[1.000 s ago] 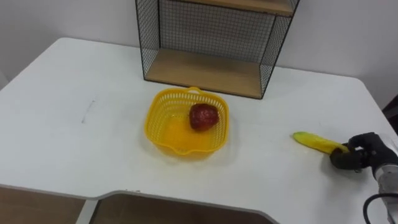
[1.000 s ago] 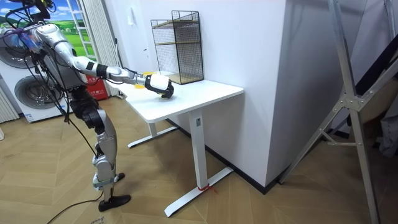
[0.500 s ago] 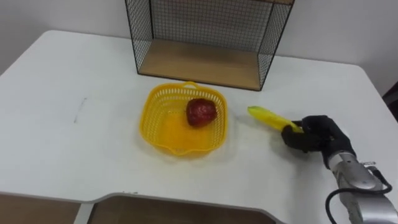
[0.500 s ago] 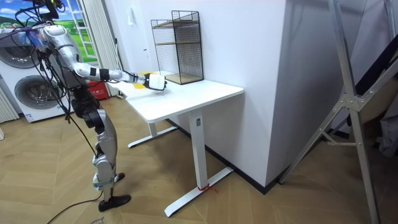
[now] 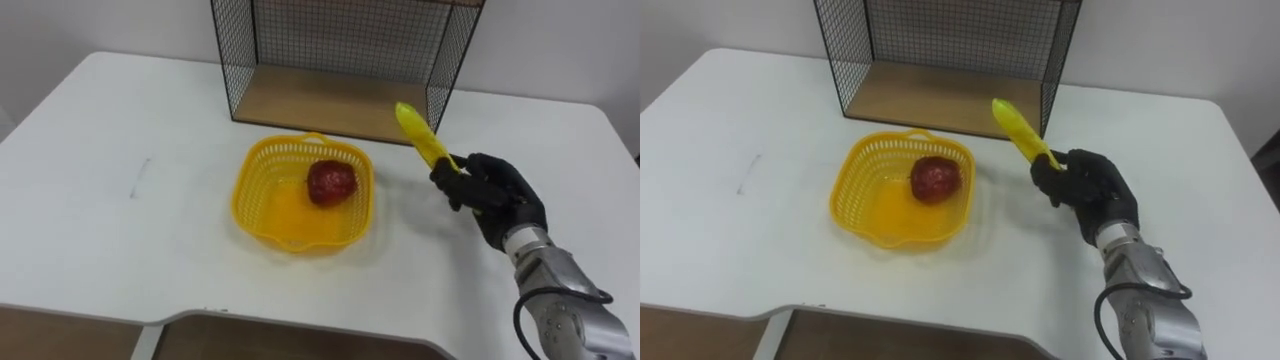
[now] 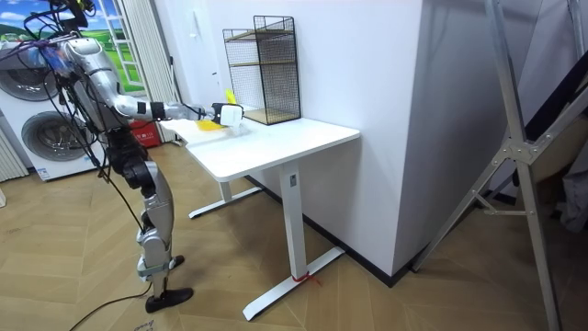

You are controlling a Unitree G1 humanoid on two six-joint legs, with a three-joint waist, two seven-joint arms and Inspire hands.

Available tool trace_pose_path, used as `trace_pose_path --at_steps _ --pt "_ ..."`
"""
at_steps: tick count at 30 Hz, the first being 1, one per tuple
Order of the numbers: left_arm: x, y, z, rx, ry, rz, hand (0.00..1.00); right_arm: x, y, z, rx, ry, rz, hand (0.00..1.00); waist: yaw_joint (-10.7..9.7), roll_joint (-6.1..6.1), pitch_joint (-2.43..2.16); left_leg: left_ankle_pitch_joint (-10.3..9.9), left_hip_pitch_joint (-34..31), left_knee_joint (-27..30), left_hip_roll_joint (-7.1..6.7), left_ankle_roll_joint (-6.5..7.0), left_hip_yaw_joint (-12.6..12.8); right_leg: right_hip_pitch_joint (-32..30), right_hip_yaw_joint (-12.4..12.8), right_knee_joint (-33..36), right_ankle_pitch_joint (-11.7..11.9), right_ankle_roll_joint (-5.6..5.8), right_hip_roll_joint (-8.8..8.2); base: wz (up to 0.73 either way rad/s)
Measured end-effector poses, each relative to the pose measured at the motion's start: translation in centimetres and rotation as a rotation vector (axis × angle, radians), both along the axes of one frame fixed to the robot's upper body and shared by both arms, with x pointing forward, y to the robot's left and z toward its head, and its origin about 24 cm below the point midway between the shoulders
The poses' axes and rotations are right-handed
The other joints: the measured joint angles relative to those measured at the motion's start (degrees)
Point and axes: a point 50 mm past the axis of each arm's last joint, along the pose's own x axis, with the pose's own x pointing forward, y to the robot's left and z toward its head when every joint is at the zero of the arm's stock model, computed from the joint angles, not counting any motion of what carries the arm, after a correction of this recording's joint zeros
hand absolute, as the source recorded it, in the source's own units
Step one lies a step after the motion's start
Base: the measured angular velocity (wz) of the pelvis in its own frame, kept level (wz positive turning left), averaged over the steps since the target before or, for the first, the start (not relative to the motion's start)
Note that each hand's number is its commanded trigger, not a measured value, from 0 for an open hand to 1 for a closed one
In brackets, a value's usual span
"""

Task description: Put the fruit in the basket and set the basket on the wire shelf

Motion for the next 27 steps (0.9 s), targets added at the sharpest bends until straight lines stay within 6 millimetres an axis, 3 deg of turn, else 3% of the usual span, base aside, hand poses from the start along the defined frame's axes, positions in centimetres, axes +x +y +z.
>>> trace_pose_path --at_steps 15,22,27 --pt "-0.4 -0.3 -0.1 -0.004 0.012 0.005 0.0 0.2 0.9 0.2 -0.023 -0.004 0.03 1.0 0.1 0.34 -0.3 0.02 -0.07 0.89 0.01 0.02 0.1 0.04 0.07 0.12 0.0 0.0 -0.01 0.0" --pt "0.9 -0.3 -0.1 -0.015 -0.021 -0.007 0.0 1.0 2.7 4.1 -0.214 -0.182 0.137 1.0 0.38 -0.19 -0.15 0.17 0.24 -0.03 0.06 0.03 0.38 0.01 0.43 0.15 0.0 -0.01 -0.01 -0.01" --pt "1.5 -0.3 -0.1 -0.012 -0.031 -0.032 0.0 1.0 3.4 4.1 -0.293 -0.185 0.201 1.0 1.27 -1.18 0.11 0.16 0.04 -0.04 0.05 0.04 0.38 -0.16 0.51 0.14 0.0 -0.01 -0.01 0.0"
